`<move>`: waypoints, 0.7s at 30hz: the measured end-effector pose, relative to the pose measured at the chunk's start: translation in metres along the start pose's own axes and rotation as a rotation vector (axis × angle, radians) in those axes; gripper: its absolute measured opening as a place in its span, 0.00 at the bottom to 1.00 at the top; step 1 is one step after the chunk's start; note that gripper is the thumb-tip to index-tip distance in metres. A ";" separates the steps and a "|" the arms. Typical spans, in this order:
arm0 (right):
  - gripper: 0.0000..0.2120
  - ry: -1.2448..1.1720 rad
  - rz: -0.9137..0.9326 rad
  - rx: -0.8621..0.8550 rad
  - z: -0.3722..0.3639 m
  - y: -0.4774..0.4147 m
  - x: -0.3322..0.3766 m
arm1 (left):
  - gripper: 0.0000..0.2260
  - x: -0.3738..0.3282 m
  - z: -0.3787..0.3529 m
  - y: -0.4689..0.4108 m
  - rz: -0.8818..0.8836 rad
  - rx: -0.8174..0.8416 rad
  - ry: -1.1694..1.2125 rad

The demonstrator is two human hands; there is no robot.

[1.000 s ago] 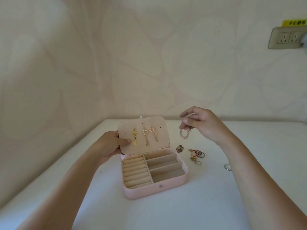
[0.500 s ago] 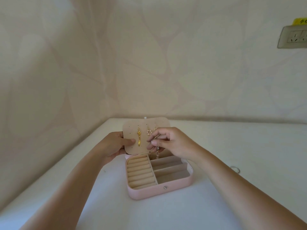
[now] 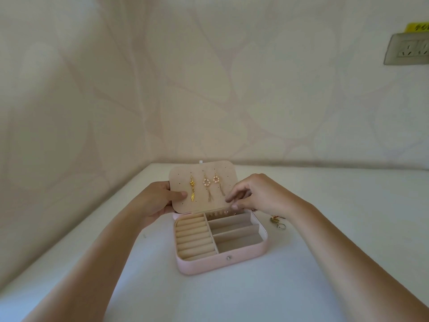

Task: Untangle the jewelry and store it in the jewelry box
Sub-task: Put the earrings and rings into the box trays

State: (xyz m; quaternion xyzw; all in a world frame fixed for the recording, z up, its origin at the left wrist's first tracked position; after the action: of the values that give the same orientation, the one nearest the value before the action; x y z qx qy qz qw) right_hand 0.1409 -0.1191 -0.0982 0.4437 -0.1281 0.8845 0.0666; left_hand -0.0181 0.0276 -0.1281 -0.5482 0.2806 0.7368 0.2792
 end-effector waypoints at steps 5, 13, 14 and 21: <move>0.04 0.190 -0.021 -0.129 0.036 0.003 -0.011 | 0.08 0.000 0.000 0.000 -0.004 -0.003 -0.008; 0.07 0.199 -0.369 -0.081 0.069 0.022 -0.048 | 0.10 0.000 0.001 0.000 -0.011 -0.056 -0.055; 0.09 0.215 -0.392 -0.087 0.065 0.020 -0.051 | 0.11 0.001 0.001 -0.001 -0.012 -0.062 -0.063; 0.10 0.314 -0.517 -0.009 0.051 0.015 -0.064 | 0.11 0.001 0.001 0.000 -0.022 -0.070 -0.083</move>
State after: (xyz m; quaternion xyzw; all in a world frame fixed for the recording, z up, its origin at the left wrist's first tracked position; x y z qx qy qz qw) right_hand 0.2149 -0.1478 -0.1232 0.3193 -0.0029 0.8953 0.3106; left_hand -0.0190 0.0287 -0.1284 -0.5299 0.2366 0.7650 0.2793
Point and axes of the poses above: each hand's wrist, its own y-axis away from the middle knuckle, its own z-axis out of the back of the hand, x = y × z, the point moved 6 cm from there along -y, towards the middle knuckle, and after that the axes turned 14 degrees about -y, right-handed, at the moved point
